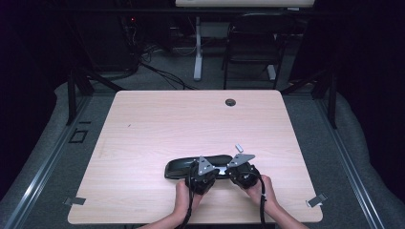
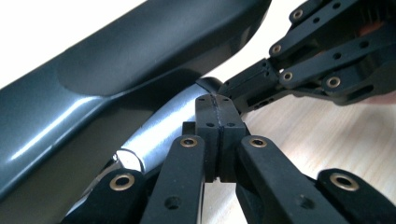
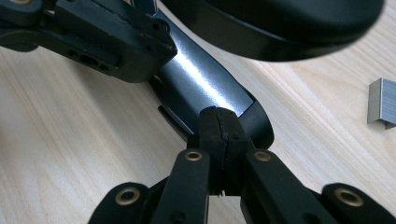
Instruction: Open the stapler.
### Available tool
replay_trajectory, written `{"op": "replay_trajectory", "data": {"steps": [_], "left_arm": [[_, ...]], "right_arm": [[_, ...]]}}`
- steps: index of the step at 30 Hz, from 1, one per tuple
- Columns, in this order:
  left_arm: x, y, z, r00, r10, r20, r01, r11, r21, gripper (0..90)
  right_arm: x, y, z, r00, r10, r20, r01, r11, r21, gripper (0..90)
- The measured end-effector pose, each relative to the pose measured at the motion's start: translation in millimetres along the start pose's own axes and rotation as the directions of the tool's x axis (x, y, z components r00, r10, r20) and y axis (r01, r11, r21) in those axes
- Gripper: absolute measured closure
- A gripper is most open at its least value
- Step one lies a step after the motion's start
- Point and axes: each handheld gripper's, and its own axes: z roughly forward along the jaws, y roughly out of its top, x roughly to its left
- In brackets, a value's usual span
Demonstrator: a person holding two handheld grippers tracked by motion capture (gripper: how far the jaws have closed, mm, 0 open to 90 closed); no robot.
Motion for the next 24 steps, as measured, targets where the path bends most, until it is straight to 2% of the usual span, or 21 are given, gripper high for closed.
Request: {"op": "replay_trajectory", "data": {"steps": [4, 11, 15, 20, 23, 24], "left_arm": [[-1.0, 2.2, 0.5, 0.9998, -0.010, -0.018, 0.009, 0.9998, -0.015, 90.0], [1.7, 4.1, 0.6, 0.9999, -0.012, -0.006, 0.011, 0.9997, -0.020, 90.0], [2.0, 3.3, 2.9, 0.9994, -0.033, -0.001, 0.033, 0.9991, -0.025, 90.0], [2.0, 2.7, 4.8, 0.9993, -0.037, -0.008, 0.037, 0.9988, -0.033, 90.0], [1.9, 2.4, 4.9, 0.9992, -0.038, -0.011, 0.038, 0.9987, -0.033, 90.0], [1.9, 2.8, 4.9, 0.9995, -0.030, -0.010, 0.030, 0.9991, -0.030, 90.0]], "right_arm": [[0.6, -1.4, 0.8, 1.0000, 0.009, -0.003, -0.009, 1.000, -0.020, 90.0], [1.3, -0.8, 0.7, 1.0000, -0.002, 0.008, 0.002, 1.000, -0.015, 90.0], [1.8, 2.0, 4.9, 0.9999, -0.013, -0.004, 0.013, 0.999, -0.031, 90.0], [8.9, 6.3, 7.8, 0.9994, -0.027, 0.021, 0.028, 0.999, -0.027, 90.0], [6.1, 4.0, 7.6, 0.9999, -0.011, 0.002, 0.011, 0.999, -0.042, 90.0], [5.5, 4.1, 7.0, 0.9998, -0.018, 0.002, 0.018, 0.999, -0.035, 90.0]]}}
